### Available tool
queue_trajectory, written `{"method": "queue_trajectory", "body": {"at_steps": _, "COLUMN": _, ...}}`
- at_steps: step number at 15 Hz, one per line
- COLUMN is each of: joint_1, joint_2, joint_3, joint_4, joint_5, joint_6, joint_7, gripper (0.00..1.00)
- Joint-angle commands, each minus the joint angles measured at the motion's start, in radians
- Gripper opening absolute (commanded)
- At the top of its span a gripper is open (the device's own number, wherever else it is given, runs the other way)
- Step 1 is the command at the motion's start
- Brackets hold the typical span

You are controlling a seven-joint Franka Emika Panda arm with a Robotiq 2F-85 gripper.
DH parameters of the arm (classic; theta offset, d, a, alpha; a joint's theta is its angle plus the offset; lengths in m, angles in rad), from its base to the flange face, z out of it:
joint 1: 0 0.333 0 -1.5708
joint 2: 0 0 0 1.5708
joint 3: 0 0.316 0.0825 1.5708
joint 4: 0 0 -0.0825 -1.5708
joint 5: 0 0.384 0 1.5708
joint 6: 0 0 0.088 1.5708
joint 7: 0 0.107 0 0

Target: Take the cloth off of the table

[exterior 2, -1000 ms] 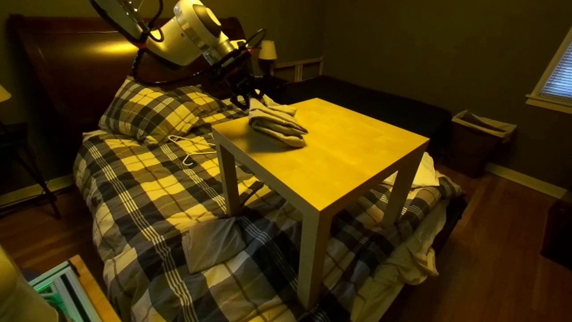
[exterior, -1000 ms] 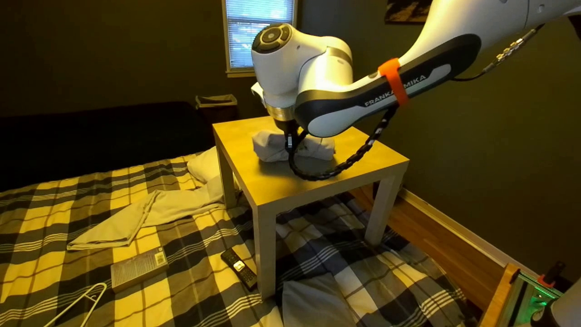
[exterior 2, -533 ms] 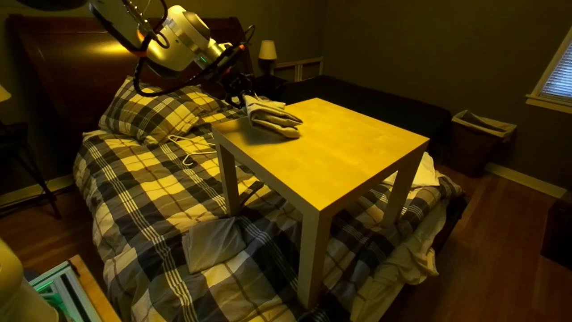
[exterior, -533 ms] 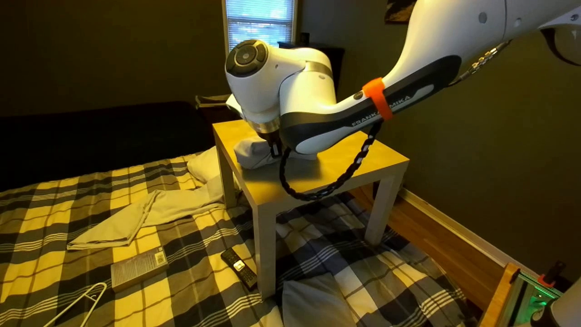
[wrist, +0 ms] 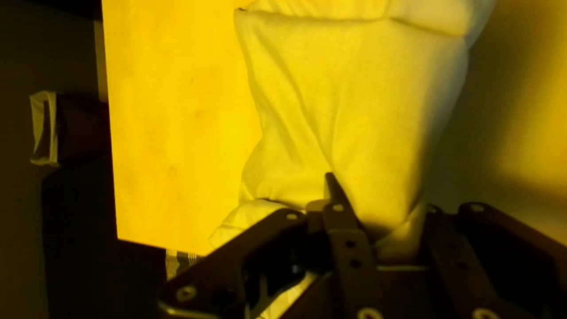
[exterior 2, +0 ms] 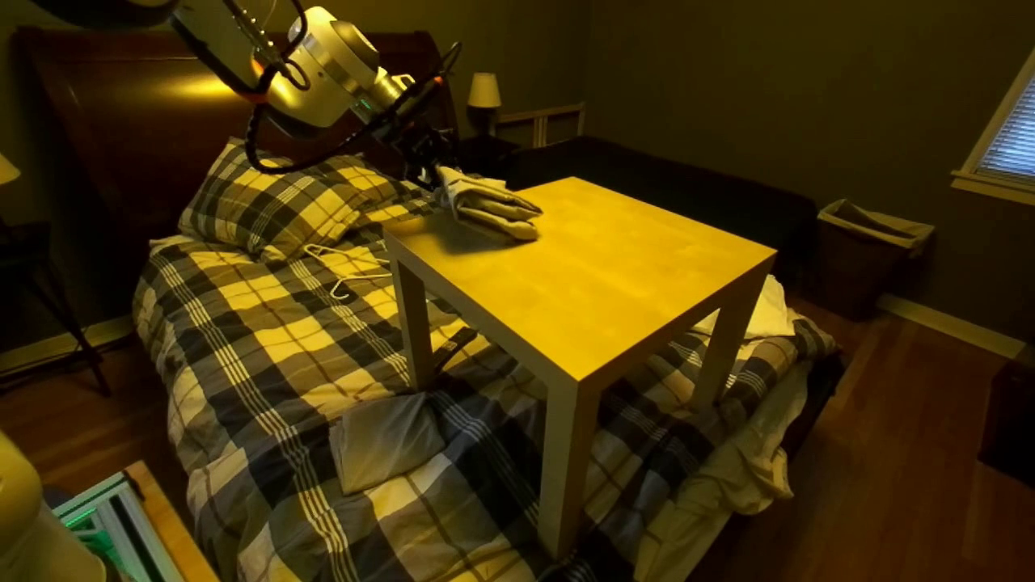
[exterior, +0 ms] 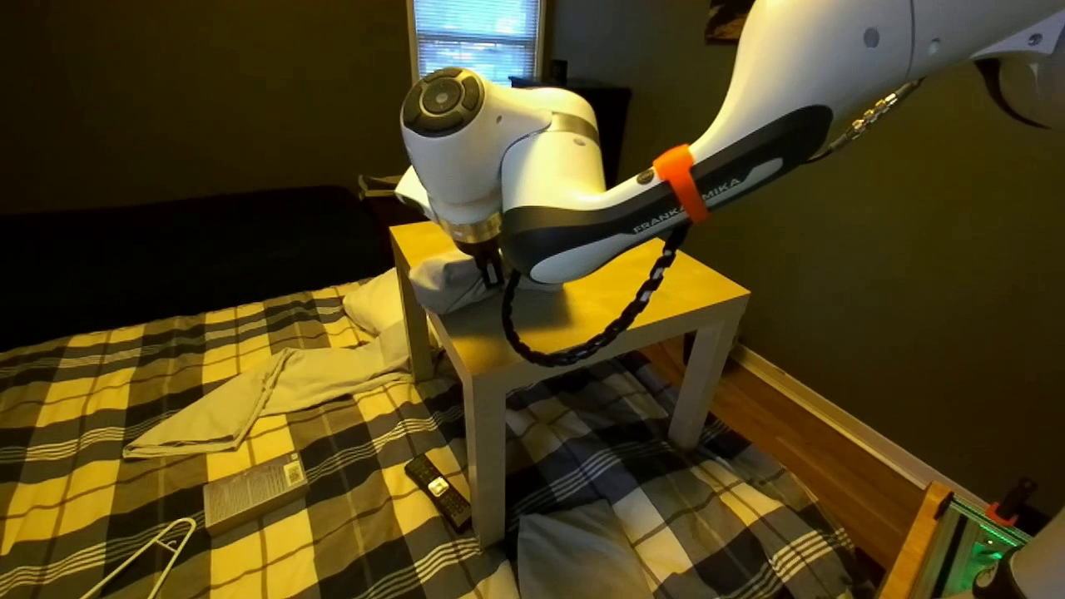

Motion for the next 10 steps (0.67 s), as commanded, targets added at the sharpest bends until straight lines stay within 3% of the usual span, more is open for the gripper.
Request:
{"method": "queue_trajectory", "body": {"at_steps": 1, "joint_1": 0.027, "joint_2": 0.115, "joint_3": 0.026, "joint_4": 0.148, "joint_5": -0.038, "joint_6": 0.033, "joint_7": -0.156, "gripper": 0.03}}
{"method": "queue_trajectory", "body": {"at_steps": 10, "joint_1": 0.061, "joint_2": 0.331, "joint_3": 0.097, "joint_4": 0.361, "joint_5": 0.026, "joint_6": 0.29, "joint_7": -0.549, "gripper": 0.03}}
